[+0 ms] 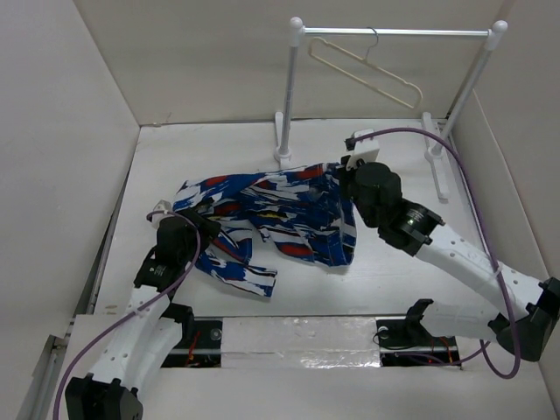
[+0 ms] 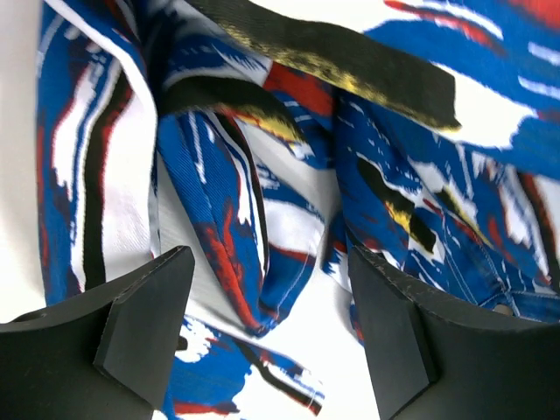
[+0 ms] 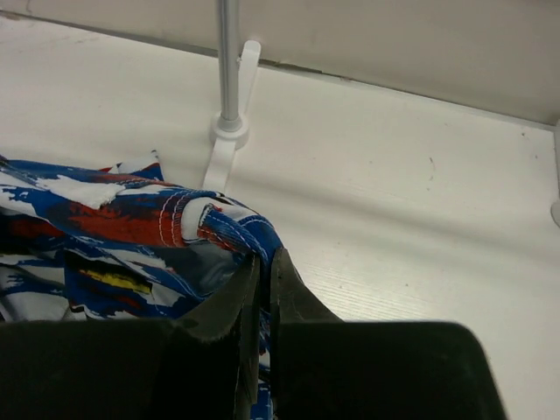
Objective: Place the trousers on the hanger
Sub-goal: Flatten out the trousers at the center of the board.
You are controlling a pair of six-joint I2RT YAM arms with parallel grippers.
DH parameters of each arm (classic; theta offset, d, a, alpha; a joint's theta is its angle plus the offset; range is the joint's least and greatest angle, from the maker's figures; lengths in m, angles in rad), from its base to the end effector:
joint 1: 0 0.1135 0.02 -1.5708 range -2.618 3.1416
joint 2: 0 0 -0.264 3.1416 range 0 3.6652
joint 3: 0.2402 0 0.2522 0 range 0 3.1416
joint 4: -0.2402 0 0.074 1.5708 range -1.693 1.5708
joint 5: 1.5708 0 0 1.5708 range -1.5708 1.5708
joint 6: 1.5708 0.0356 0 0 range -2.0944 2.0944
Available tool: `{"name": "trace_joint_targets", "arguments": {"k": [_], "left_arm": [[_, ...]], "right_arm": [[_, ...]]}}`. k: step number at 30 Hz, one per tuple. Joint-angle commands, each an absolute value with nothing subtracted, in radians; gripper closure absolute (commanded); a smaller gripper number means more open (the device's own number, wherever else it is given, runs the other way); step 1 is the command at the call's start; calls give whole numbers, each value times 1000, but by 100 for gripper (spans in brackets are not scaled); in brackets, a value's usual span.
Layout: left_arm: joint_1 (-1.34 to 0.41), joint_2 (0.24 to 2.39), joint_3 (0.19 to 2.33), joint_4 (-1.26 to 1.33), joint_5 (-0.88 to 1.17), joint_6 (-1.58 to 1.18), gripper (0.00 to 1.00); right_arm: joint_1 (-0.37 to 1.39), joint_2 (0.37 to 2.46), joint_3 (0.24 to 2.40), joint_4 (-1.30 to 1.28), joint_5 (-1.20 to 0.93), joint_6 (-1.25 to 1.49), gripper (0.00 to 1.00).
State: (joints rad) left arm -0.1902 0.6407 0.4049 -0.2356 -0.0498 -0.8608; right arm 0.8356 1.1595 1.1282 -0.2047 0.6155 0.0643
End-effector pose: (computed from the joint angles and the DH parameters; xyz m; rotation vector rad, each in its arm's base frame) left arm 0.1556 -0.0282 0.2227 -0.7199 1.9687 -0.5990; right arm 0.1906 0.1801 0.3837 -0.2465 1.7466 0.0967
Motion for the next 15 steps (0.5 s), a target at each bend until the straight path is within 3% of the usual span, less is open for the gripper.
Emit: {"name": "trace_joint_targets", "arguments": {"k": [1, 7, 15], "left_arm": [[-195, 661, 417, -150, -28, -844, 30], [-195, 684, 459, -140, 49, -782, 32], [-195, 626, 506, -178, 51, -761, 29]], "right_arm": [[815, 1095, 1161, -241, 587, 52, 100], [788, 967, 1186, -365, 621, 78, 100], [617, 885, 1134, -454, 609, 104, 100]]}}
